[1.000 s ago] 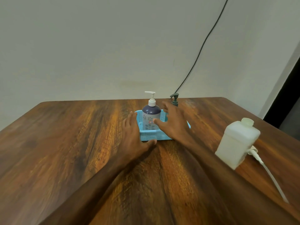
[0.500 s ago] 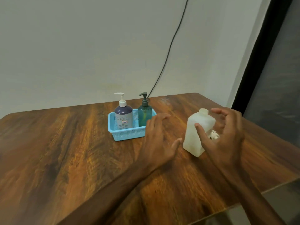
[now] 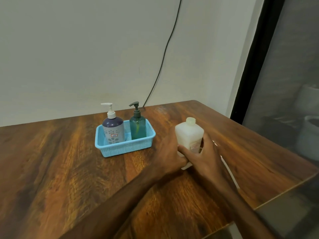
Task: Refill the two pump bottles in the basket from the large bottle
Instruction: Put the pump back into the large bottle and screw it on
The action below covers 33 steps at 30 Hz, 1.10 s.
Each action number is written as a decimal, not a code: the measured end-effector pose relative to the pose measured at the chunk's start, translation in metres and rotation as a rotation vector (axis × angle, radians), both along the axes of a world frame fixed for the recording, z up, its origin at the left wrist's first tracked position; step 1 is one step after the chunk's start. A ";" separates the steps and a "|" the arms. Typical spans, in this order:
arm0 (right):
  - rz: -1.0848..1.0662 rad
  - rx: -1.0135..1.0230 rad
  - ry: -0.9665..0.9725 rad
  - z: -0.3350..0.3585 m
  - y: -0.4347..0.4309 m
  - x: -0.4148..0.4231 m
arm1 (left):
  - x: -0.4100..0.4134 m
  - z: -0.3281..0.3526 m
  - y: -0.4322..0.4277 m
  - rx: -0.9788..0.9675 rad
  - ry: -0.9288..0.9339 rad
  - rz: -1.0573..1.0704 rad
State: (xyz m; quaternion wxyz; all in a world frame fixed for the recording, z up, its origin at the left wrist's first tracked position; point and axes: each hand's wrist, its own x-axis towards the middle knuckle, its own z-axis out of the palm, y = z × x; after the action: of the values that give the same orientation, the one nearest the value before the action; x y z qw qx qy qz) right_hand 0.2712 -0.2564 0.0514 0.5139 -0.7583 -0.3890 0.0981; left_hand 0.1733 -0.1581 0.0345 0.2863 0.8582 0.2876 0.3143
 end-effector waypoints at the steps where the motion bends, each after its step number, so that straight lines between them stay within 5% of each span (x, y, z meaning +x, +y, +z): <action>1: 0.046 -0.010 -0.002 0.002 -0.001 -0.002 | -0.004 -0.001 0.003 -0.003 -0.019 -0.012; 7: 0.341 -0.068 0.004 0.018 -0.024 0.035 | -0.025 0.003 0.020 -0.064 -0.023 -0.055; 13: -0.202 -0.063 -0.122 -0.003 -0.019 0.109 | -0.029 0.003 0.022 -0.103 0.006 -0.063; 18: -0.075 -0.315 -0.119 -0.013 0.005 0.125 | -0.028 0.005 0.022 -0.110 0.056 -0.057; 24: -0.006 -0.379 -0.235 -0.006 0.026 0.100 | -0.031 0.002 0.022 -0.146 0.075 -0.067; 33: 0.130 0.321 -0.124 0.096 0.019 0.035 | -0.042 0.001 0.021 -0.175 0.068 -0.073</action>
State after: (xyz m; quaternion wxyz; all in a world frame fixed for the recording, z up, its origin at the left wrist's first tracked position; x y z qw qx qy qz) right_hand 0.3064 -0.2371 0.1479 0.5959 -0.6443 -0.4788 0.0207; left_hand 0.1309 -0.1368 0.0356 0.3613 0.8501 0.2921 0.2479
